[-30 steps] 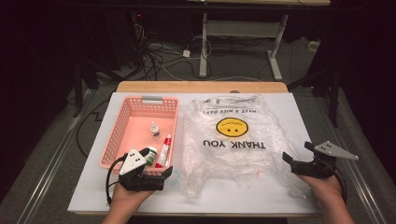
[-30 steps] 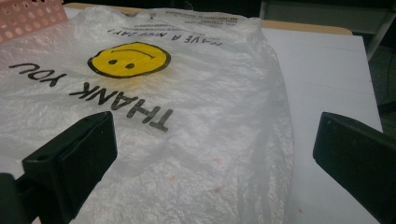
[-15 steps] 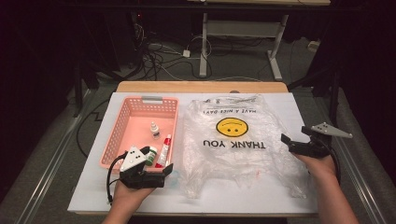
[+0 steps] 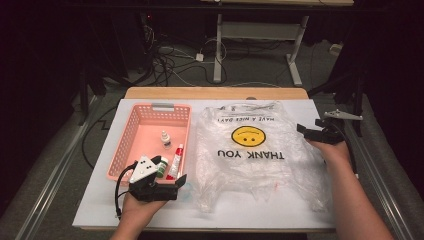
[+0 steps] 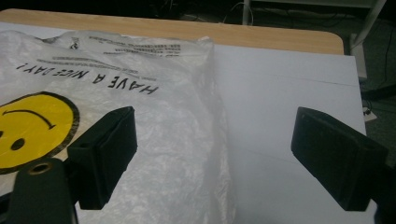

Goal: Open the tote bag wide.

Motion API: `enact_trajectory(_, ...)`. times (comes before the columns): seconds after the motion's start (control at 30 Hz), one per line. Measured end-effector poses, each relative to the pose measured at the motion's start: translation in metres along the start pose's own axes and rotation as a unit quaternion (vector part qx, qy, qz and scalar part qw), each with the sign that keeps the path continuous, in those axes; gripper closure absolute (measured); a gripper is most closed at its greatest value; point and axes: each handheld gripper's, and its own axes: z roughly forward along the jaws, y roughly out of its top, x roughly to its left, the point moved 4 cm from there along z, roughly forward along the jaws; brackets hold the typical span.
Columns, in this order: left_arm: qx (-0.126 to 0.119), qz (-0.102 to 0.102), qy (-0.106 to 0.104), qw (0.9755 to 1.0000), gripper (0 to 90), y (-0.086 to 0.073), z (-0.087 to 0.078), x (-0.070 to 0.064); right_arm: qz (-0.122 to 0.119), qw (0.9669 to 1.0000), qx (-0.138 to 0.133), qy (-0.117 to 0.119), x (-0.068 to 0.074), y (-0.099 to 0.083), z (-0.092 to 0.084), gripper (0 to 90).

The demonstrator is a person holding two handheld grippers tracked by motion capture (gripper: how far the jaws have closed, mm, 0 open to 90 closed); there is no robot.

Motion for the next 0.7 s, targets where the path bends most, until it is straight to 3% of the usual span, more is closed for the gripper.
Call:
enact_trajectory(0.23,0.002,0.003,0.001,1.0000,0.0,0.000,0.002,-0.001,0.006,0.9997,0.024,-0.002,-0.010,0.005,0.020,20.3)
enact_trajectory(0.3,0.007,-0.002,-0.003,1.0000,0.0,0.000,0.002,-0.001,0.016,0.9992,0.035,0.013,-0.011,0.006,0.028,25.4)
enact_trajectory(0.7,0.004,-0.002,0.008,1.0000,0.0,0.001,0.001,0.000,0.021,0.9973,0.065,0.028,-0.010,0.011,0.049,31.0)
